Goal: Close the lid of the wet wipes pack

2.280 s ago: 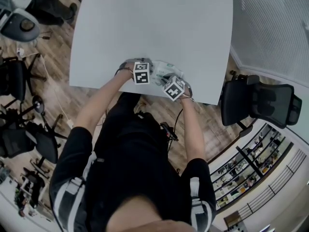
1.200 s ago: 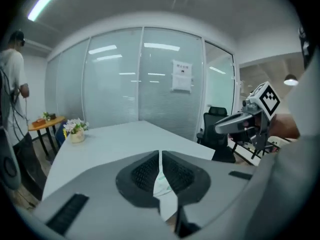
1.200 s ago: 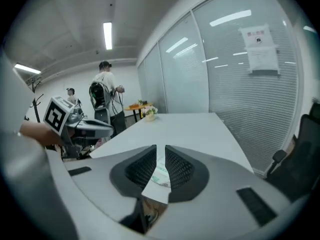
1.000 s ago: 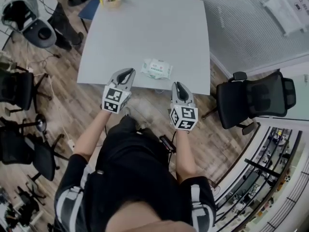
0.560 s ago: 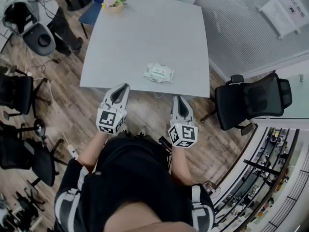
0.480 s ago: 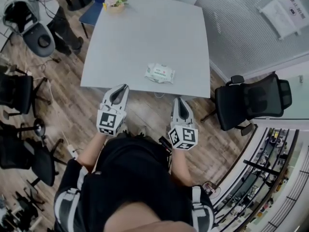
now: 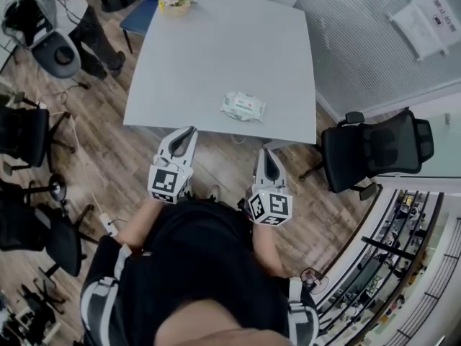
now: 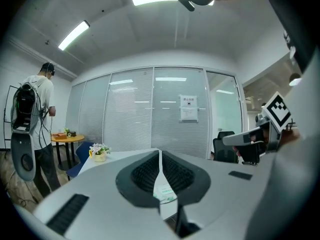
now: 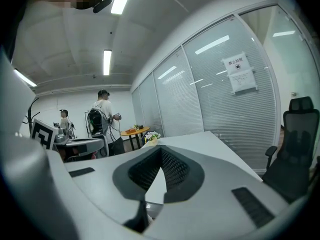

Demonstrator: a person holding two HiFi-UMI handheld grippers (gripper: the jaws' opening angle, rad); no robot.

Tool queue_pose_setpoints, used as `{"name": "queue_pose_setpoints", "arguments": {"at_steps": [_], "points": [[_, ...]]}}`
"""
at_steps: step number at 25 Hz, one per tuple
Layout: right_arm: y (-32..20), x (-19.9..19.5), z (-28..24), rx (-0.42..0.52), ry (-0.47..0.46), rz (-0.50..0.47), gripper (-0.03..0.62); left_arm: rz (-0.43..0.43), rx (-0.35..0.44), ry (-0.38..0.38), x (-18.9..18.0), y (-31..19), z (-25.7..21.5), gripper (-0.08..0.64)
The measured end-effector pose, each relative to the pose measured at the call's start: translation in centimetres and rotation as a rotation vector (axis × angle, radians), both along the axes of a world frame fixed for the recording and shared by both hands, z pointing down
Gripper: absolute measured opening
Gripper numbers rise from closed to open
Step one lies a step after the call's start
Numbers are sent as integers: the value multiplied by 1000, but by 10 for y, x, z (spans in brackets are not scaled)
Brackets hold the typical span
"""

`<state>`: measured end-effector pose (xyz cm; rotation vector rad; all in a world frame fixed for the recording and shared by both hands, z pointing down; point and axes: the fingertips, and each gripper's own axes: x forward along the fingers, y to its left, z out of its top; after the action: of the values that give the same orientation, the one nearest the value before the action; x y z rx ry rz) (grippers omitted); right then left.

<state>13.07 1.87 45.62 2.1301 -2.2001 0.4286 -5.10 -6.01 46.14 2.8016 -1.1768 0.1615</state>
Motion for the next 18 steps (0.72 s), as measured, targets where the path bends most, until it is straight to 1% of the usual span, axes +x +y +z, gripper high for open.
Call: {"name": "queue_pose_setpoints", "arguments": {"at_steps": [4, 11, 18], "points": [[0, -5, -4, 2, 8, 3, 21, 16, -8, 11, 1, 4, -1, 37], [-2, -7, -5, 12, 6, 12, 21, 9, -2, 44, -2, 1, -5, 37], [-2, -8, -7, 16, 11, 19, 21, 23, -2, 40, -2, 4, -3, 38]]}}
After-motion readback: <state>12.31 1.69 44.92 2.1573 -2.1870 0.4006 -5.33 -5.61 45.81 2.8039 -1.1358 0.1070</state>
